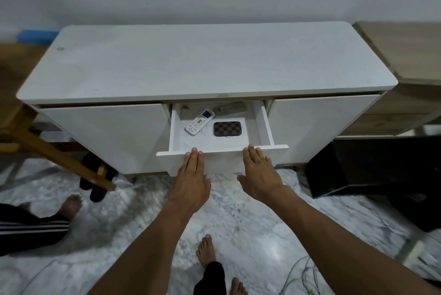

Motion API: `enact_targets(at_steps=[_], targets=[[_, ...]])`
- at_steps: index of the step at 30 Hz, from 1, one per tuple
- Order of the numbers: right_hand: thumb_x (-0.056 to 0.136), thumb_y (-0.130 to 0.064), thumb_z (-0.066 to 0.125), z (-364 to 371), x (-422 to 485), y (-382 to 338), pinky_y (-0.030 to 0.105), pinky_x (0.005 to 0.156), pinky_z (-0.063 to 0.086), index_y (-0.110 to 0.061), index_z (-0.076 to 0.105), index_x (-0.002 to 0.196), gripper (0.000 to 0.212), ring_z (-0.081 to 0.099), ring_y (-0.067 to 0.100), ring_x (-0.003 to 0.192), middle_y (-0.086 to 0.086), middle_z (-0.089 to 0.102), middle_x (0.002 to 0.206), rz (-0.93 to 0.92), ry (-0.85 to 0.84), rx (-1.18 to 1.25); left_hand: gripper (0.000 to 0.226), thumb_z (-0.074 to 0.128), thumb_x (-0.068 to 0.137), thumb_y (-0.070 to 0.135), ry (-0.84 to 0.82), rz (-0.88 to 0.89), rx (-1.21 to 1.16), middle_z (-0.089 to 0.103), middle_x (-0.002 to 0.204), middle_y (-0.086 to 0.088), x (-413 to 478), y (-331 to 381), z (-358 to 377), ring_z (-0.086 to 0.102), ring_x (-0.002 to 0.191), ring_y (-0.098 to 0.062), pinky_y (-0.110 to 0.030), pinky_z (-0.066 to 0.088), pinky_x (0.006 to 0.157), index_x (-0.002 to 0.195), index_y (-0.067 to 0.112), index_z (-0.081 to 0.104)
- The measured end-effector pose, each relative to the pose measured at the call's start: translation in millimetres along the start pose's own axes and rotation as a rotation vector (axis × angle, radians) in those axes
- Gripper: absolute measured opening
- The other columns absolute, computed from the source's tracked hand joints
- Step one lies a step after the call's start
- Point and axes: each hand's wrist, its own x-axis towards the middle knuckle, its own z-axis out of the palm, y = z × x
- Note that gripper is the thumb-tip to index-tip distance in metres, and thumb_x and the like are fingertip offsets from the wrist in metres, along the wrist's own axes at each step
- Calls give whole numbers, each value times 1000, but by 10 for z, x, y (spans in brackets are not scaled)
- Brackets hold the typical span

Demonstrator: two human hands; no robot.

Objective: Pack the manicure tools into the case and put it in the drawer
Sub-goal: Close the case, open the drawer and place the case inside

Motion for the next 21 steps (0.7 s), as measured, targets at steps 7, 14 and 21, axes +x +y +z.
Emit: enact_targets(at_steps=[7,14,21], targets=[[94,-27,51,-290,492,9,45,121,11,-5,5,152,77,4,29,150,12,4,162,-1,17,-3,75,44,98,31,55,8,-62,-3,162,-14,508,-83,-149,-3,150,-27,-33,8,121,152,2,1],[90,-20,49,-502,943,-37,42,121,13,-3,12,151,73,16,31,145,14,13,158,26,69,33,74,45,96,27,80,17,-58,5,162,-13,1011,-226,-256,3,150,-27,-32,11,121,153,3,4],[88,-18,49,-684,1356,-6,41,122,9,-3,9,151,76,10,31,148,15,11,159,28,48,18,78,47,95,30,32,27,-22,5,161,-12,1472,-334,-362,4,149,-26,-32,16,120,153,3,3]])
